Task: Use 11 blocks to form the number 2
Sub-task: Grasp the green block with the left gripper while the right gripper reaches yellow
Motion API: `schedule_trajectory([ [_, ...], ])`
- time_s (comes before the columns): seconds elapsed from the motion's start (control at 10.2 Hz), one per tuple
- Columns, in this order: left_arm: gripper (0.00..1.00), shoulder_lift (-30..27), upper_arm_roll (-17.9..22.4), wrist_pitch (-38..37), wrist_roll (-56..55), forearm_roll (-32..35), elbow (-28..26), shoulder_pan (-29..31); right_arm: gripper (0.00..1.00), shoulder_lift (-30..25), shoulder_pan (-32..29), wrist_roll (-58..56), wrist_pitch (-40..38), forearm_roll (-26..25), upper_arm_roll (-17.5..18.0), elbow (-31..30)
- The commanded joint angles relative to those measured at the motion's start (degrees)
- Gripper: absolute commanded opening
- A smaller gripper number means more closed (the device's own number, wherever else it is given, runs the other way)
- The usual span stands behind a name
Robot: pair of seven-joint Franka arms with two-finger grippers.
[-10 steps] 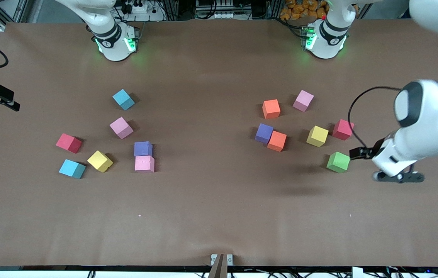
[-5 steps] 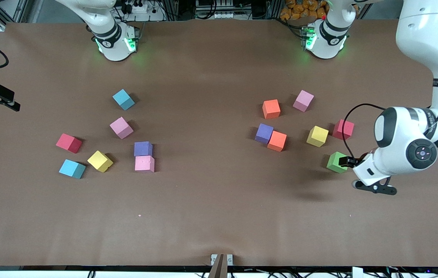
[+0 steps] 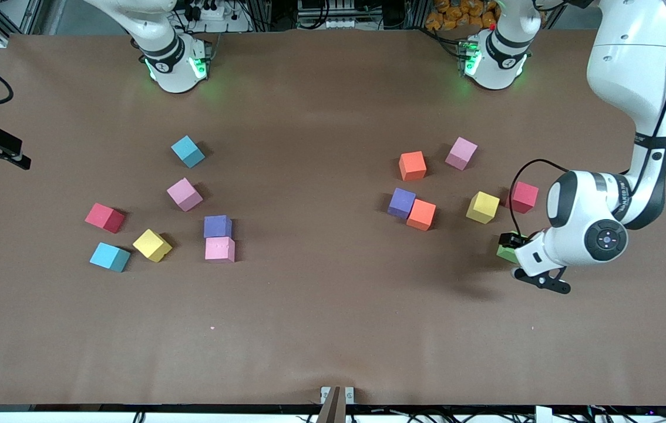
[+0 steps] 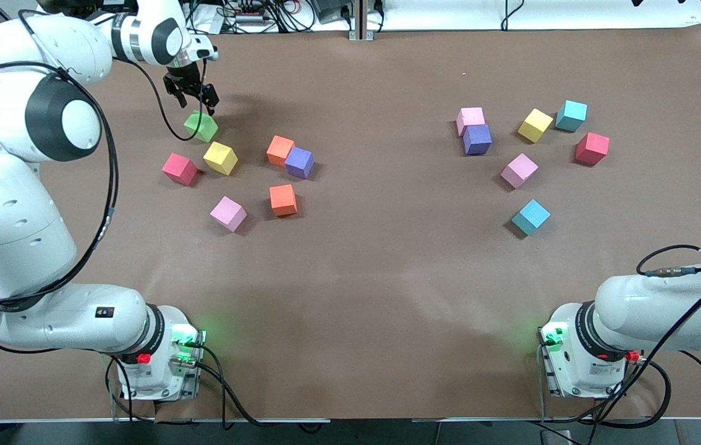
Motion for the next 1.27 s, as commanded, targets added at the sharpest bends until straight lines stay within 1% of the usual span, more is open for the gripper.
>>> schedule_trajectory([
  [0.0, 1.0, 0.4, -0.2, 1.3, 1.5, 3.9, -1.4, 0.2, 1.0, 0.6, 0.2, 0.3, 0.3, -0.5, 0.0, 0.8],
  [0.49, 1.0, 1.4, -0.2, 1.8, 1.4, 3.5, -2.8, 0.2, 1.0, 0.9, 0.3, 0.4, 0.5, -0.5, 0.0, 0.8],
  [0.78, 1.0, 2.2, -0.2, 1.8, 1.3, 3.5, -3.0, 0.0, 1.0, 1.9, 0.9, 0.4, 2.5, -0.3, 0.1, 0.0],
  [0.88, 0.58, 2.2, -0.2, 1.8, 0.6, 3.4, -3.1, 0.0, 1.0, 2.7, 2.1, 0.4, 3.0, -0.5, 0.0, -0.5],
  [0.98, 0.45, 2.2, -0.2, 1.8, -0.6, 3.2, -3.2, 0.1, 1.0, 3.9, 2.4, 0.4, 3.3, -0.5, 0.0, -1.7],
  [1.18, 0.31, 1.5, -0.3, 1.4, -4.3, 3.1, -3.3, 0.1, 1.0, 4.1, 4.0, 0.4, 8.3, -0.5, 0.0, -5.2],
])
